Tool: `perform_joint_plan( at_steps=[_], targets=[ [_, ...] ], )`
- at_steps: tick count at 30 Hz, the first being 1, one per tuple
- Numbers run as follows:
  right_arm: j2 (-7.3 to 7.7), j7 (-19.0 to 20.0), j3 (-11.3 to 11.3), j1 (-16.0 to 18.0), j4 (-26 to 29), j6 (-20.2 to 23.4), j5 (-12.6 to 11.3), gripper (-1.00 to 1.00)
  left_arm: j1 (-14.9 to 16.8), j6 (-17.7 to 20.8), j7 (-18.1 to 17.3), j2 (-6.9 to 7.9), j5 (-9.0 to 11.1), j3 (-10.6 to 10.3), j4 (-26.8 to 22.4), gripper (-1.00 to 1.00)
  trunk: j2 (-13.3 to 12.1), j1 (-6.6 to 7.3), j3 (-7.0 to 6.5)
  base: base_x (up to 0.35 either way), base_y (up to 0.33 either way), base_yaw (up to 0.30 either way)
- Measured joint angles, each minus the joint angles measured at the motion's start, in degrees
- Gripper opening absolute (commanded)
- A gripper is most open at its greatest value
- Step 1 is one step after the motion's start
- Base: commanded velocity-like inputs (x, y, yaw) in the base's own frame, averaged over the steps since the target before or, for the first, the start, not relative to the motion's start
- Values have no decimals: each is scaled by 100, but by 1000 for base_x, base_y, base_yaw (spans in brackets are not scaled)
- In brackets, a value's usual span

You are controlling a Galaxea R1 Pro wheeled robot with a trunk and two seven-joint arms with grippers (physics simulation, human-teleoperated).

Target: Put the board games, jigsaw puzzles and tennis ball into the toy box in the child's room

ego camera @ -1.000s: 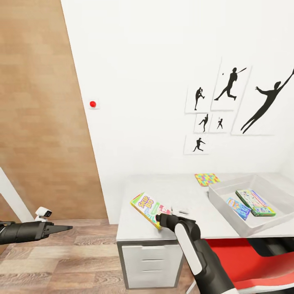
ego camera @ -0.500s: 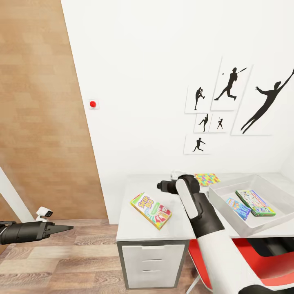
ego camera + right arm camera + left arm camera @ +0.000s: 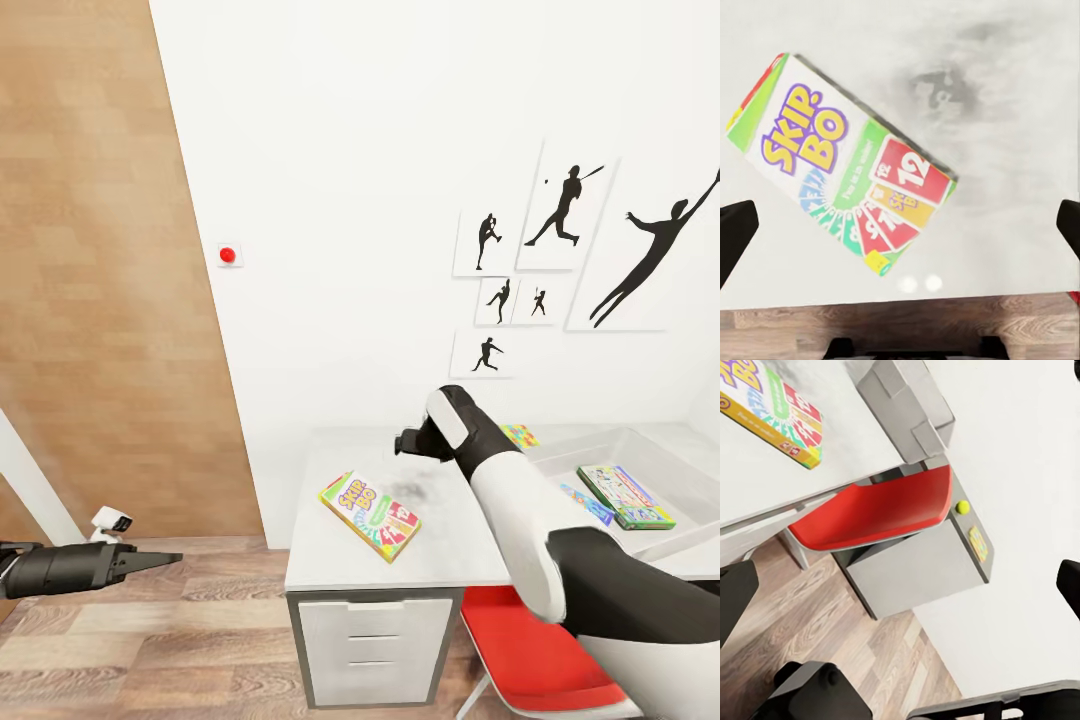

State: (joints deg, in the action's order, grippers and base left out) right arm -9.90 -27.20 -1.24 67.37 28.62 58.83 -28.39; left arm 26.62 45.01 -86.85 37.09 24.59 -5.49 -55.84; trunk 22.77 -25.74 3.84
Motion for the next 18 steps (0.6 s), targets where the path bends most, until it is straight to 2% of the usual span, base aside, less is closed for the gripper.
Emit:
perform_joint_plan(
  at_steps=[2,5,7,9,18],
  targets=[
    [11,-4,5,16,-246,-102,3,100,1,0,-3,-43,-2,-4,-1,100,0,0,0,0,0,0],
    [19,-5,2,27,-716,-481,21,100,3,0,-6,-99,-7,-6,1,100,0,0,0,0,0,0],
    [32,14,0,31,-1176,-901,29,100,3,0,1,-127,-24,-8,1,100,0,0,0,0,0,0],
    [48,30,-5,33,-1361,-1083,24,100,3,0,22,-137,-52,-10,0,100,0,0,0,0,0,0],
    [67,30,-31,35,-1547,-1266,24,100,3,0,189,-148,-85,6,-1,100,1,0,0,0,0,0]
  ],
)
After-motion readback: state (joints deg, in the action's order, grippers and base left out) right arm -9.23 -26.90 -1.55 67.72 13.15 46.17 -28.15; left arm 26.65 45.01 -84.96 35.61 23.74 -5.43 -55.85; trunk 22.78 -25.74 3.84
